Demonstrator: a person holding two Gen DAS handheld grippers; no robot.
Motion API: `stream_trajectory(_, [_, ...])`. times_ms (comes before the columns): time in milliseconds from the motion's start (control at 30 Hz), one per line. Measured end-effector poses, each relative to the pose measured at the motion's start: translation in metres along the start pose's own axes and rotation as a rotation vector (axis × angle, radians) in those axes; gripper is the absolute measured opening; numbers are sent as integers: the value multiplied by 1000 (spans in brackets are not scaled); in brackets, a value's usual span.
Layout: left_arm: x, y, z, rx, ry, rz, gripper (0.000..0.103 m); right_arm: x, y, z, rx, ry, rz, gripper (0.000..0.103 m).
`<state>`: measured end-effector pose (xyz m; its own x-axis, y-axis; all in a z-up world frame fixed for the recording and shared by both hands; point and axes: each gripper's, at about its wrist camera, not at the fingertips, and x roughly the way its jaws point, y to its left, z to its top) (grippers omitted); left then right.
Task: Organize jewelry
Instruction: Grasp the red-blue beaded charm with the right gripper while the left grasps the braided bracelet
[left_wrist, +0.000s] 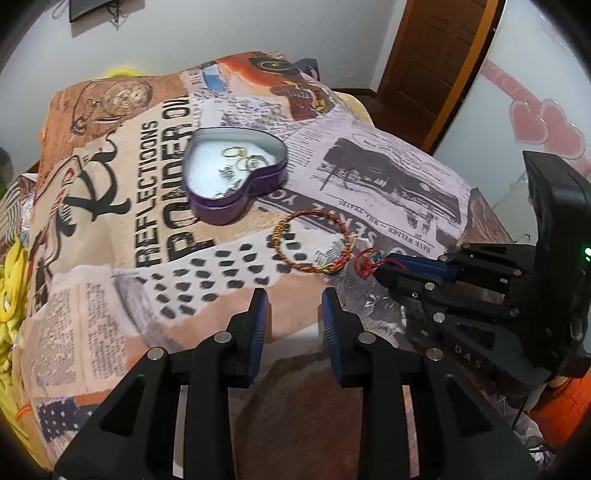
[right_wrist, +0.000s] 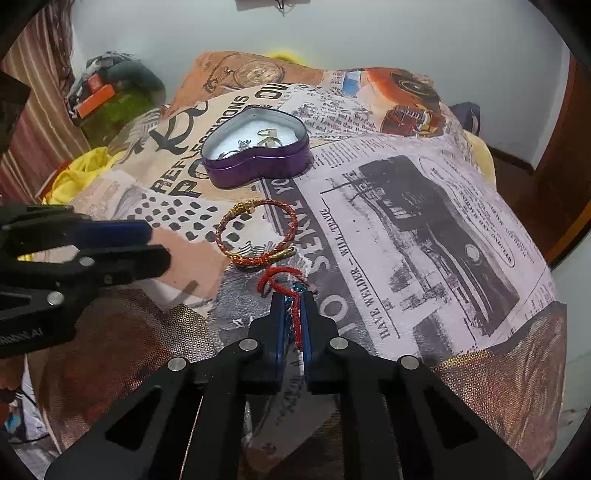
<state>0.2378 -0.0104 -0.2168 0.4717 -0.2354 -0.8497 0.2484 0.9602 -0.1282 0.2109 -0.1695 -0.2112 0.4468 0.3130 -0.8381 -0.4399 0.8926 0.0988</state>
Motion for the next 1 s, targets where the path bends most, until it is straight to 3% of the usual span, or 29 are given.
stream_trajectory(500, [34,-32,25,76,32,-28,29,-32,-36,0,106,-93,-20,7])
stream_trajectory(700, [49,-30,26,36,45,-21,29,-42,-45,0,127,-120,-20,7])
stream_trajectory(733, [49,-30,27,35,41,-25,27,-43,-46,0,130,-123,-21,7])
stream_trajectory(767, [48,-30,26,36,40,-26,17,-44,-47,1,132,-125,-21,7])
stream_trajectory(833, [48,-30,26,36,43,-33,7,-45,-48,2,136,-128,-17,7])
stream_trajectory(1000, [44,-27,22,18,32,-20,6,-49,-47,3,135,-138,-16,7])
